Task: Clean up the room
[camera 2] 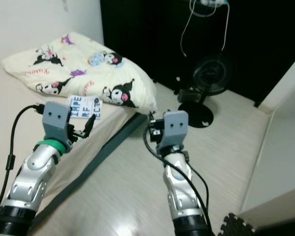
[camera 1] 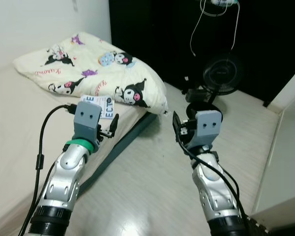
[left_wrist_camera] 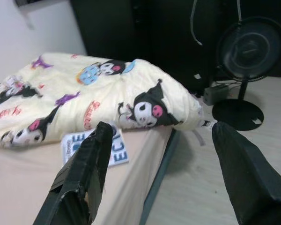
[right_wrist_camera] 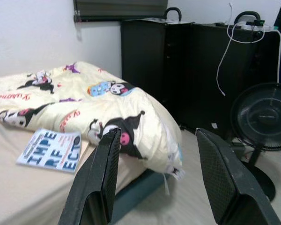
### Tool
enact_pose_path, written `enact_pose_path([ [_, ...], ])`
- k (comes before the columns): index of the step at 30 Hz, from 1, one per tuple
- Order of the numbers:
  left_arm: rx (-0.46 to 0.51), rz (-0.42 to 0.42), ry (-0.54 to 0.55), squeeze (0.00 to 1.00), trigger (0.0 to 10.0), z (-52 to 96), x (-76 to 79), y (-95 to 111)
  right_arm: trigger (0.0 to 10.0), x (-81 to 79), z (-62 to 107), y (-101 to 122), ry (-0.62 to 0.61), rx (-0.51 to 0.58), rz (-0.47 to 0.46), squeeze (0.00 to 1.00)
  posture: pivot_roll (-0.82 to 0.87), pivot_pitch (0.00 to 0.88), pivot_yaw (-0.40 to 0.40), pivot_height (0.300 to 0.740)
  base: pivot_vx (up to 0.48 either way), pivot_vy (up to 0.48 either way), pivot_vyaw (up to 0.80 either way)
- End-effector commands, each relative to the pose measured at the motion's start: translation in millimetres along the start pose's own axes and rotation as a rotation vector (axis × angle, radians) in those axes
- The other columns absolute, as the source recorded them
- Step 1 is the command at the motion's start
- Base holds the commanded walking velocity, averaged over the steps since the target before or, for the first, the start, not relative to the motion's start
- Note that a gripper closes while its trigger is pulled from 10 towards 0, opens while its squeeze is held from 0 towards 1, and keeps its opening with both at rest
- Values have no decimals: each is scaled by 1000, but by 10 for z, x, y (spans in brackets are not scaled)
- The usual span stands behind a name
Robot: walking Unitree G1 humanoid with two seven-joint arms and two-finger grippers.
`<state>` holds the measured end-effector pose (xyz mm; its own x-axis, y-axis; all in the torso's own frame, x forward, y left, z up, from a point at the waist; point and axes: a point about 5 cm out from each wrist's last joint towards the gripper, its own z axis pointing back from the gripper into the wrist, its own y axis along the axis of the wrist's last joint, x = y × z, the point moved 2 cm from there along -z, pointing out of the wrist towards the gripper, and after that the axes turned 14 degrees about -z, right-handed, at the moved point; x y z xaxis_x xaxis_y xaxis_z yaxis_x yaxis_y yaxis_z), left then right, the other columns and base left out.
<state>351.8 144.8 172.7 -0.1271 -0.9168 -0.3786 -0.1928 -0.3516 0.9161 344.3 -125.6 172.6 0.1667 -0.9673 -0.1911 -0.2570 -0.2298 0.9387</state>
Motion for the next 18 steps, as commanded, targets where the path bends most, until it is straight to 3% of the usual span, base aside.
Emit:
enact_pose_path([
  [1, -16, -5, -11, 0, 10000, 14, 46, -46, 10000, 70, 31, -23, -24, -9, 11, 0, -55, 70, 54, 740, 465, 0, 0],
  [18, -21, -5, -16, 0, 10000, 19, 57, -65, 10000, 68, 20, 3, -31, 5, 15, 0, -54, 71, 55, 740, 465, 0, 0],
])
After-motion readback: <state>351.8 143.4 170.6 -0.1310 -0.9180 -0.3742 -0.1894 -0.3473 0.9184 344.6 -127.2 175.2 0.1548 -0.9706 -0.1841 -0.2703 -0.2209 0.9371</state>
